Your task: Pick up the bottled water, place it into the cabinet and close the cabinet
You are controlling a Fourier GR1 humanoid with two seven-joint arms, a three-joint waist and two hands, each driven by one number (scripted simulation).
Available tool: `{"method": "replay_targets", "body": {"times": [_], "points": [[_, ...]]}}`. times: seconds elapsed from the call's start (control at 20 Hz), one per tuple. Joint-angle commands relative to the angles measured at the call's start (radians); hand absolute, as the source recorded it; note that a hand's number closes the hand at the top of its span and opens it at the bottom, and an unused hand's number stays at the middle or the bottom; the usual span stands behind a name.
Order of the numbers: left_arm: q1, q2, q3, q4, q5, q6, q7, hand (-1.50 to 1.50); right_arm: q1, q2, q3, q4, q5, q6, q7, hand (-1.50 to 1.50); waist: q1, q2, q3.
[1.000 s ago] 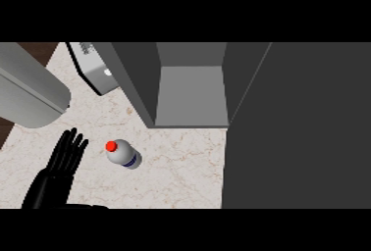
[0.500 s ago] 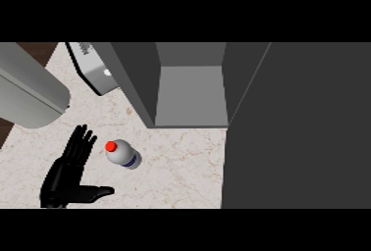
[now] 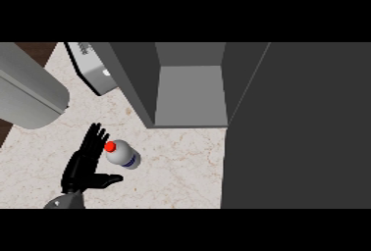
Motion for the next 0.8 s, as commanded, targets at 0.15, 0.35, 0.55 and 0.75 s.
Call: {"method": "replay_targets", "body": {"times": [0.15,0.35,0.55,0.75], "points": [[-0.134,0.011,0.021,0.239,-0.033,-0.050,-0.130,-1.50,0.020,-0.016,0.000,-0.006,-0.011,0.024,-0.001,-1.50,-0.001,0.000,0.000],[-0.167,-0.016,0.023,0.342,-0.045,-0.050,-0.170,-1.50,0.011,-0.008,-0.017,0.007,-0.006,0.022,-0.038,-1.50,-0.003,0.000,0.000],[-0.188,-0.021,0.027,0.448,-0.066,-0.077,-0.260,-1.50,-0.027,0.005,0.031,-0.009,0.028,-0.019,0.047,-1.50,0.000,0.001,0.000],[-0.271,0.006,0.071,0.492,-0.011,-0.141,-0.206,-1.50,0.020,-0.013,0.025,-0.053,-0.010,-0.002,0.047,-1.50,-0.005,0.001,0.000]]}}
